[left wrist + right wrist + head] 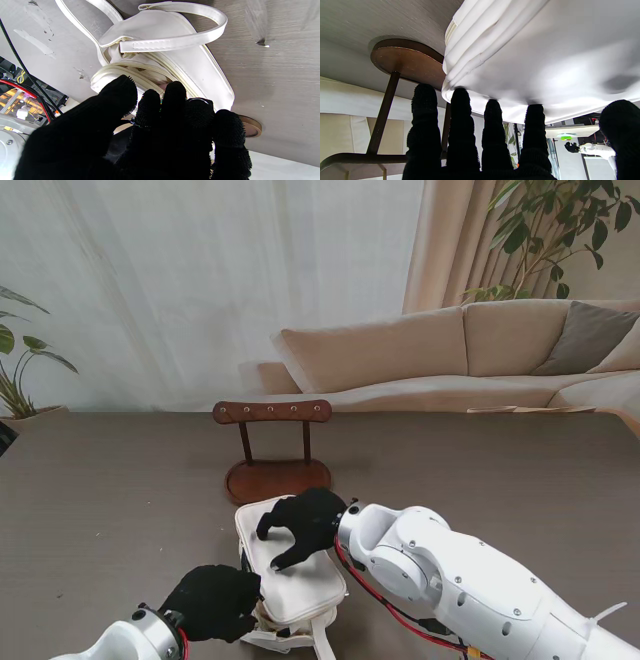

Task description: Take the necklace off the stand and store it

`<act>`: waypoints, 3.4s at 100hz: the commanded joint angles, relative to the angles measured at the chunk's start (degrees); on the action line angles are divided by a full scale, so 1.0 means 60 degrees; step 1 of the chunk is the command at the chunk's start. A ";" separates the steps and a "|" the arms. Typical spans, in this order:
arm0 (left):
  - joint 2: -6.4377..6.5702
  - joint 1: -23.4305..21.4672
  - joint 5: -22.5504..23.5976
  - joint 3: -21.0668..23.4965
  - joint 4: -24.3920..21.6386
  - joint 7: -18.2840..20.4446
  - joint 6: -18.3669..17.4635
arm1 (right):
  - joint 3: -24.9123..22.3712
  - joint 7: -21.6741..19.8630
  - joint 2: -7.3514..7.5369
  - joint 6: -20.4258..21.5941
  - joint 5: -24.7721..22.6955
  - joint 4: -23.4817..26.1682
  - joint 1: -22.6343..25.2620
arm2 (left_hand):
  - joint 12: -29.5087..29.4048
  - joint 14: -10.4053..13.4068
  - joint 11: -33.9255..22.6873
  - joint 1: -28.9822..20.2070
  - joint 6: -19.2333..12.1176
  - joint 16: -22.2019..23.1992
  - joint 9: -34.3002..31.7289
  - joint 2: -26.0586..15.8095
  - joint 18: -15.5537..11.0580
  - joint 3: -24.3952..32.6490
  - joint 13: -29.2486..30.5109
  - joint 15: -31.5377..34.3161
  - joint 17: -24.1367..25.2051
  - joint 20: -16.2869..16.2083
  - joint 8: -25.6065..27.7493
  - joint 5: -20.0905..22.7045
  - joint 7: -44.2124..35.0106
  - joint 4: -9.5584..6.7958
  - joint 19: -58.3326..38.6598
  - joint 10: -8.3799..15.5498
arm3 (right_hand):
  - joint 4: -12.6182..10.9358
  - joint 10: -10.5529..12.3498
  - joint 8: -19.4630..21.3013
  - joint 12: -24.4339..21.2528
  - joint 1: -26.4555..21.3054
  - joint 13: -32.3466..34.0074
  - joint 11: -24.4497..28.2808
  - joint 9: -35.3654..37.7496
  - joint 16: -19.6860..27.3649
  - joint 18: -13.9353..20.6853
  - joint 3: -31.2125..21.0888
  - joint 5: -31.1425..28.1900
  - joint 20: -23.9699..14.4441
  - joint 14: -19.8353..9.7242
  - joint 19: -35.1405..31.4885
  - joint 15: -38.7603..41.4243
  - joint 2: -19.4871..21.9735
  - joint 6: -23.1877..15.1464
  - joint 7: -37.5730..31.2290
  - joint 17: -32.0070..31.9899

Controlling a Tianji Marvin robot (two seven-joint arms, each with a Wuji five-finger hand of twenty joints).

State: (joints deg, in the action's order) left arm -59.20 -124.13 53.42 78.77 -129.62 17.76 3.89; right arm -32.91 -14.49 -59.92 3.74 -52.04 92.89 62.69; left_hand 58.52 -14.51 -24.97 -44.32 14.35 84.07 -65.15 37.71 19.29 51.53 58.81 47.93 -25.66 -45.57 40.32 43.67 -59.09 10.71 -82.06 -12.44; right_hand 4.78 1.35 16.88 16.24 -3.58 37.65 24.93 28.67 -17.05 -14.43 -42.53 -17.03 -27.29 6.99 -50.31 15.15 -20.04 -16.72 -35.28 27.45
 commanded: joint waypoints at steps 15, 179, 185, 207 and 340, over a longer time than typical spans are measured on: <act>-0.0069 -0.0387 0.0153 -0.0177 -0.0385 0.0118 0.0075 | 0.0169 -0.0482 0.0085 -0.0143 -0.0150 -0.0339 0.0052 | 0.0085 0.0040 -0.0104 -0.0264 -0.0885 0.0094 0.0006 -0.0055 -0.0202 -0.0134 -0.0127 0.0192 0.0199 -0.0115 0.0056 0.0315 -0.0825 0.0077 -0.0180 0.0157 | -0.0167 0.0036 -0.0155 -0.0001 -0.0070 0.0357 -0.0058 0.0019 -0.0037 0.0092 -0.0277 -0.0389 -0.0005 0.0039 0.0275 0.0029 -0.0031 0.1080 0.0184 -0.2686; -0.0098 -0.1025 0.1166 -0.1111 -0.1167 -0.0456 0.0973 | 0.0967 -0.0827 0.0070 -0.0552 0.0312 -0.1077 -0.0721 | 0.0026 0.0078 -0.0173 -0.0155 -0.0835 0.0055 -0.0190 0.0066 -0.0158 0.0049 0.0102 0.0257 -0.0077 -0.0108 0.0080 0.0426 -0.0857 0.0099 -0.0269 0.0183 | -0.0192 -0.0034 -0.0111 -0.0017 -0.0007 0.0297 -0.0019 -0.0151 -0.0028 0.0128 -0.0267 -0.0217 -0.0038 0.0029 0.0307 0.0038 0.0056 0.1148 0.0241 -0.2735; -0.0104 -0.1049 0.0960 -0.1010 -0.1161 -0.0471 0.0887 | 0.1023 -0.0895 0.0071 -0.0638 0.0383 -0.1069 -0.0763 | 0.0029 0.0062 -0.0182 -0.0151 -0.0794 0.0055 -0.0199 0.0074 -0.0143 0.0066 0.0097 0.0265 -0.0080 -0.0104 0.0079 0.0434 -0.0856 0.0109 -0.0272 0.0166 | -0.0190 -0.0045 -0.0113 -0.0020 0.0004 0.0264 -0.0030 -0.0202 -0.0026 0.0145 -0.0263 -0.0179 -0.0036 0.0016 0.0315 0.0029 0.0077 0.1158 0.0252 -0.2761; -0.0182 -0.1337 0.0278 -0.0663 -0.1124 -0.0929 0.0651 | 0.1102 -0.1028 0.0086 -0.0712 0.0535 -0.1103 -0.0817 | 0.0029 0.0017 -0.0187 -0.0183 -0.0744 0.0040 -0.0219 0.0117 -0.0116 0.0124 0.0123 0.0268 -0.0078 -0.0098 0.0068 0.0452 -0.0847 0.0114 -0.0286 0.0132 | -0.0189 -0.0040 -0.0102 -0.0010 0.0010 0.0245 -0.0002 -0.0213 -0.0030 0.0145 -0.0264 -0.0141 -0.0043 0.0021 0.0305 0.0041 0.0089 0.1179 0.0240 -0.2749; -0.0419 -0.1465 -0.0379 0.0611 -0.0228 -0.1877 0.0194 | 0.0236 -0.0388 -0.0321 -0.1530 0.0151 -0.0265 -0.1220 | -0.0208 0.0127 0.0220 -0.0131 -0.0523 0.0022 0.0123 0.0080 -0.0122 0.0374 -0.0123 0.0127 -0.0012 -0.0053 0.0400 0.0119 -0.1154 0.0223 -0.0206 0.0126 | -0.0157 -0.0213 -0.0128 0.0008 -0.0060 0.0071 0.0042 -0.0581 0.0041 -0.0163 0.0022 0.0264 -0.0034 0.0586 0.0364 -0.0209 -0.0100 0.1386 0.0259 -0.2563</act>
State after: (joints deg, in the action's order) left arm -61.38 -132.64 51.42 82.13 -131.49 5.93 4.83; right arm -32.04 -15.37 -61.20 -5.24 -51.15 92.01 56.88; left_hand 57.71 -14.51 -24.18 -44.32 10.74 84.06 -65.11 37.70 19.29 52.22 58.94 47.93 -25.80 -45.65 42.21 45.52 -64.27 10.71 -82.06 -11.89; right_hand 4.87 1.34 15.43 16.55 -2.84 38.77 24.91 27.71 -16.81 -14.41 -42.17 -16.64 -27.28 9.92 -49.60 14.60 -19.51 -9.22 -33.05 27.45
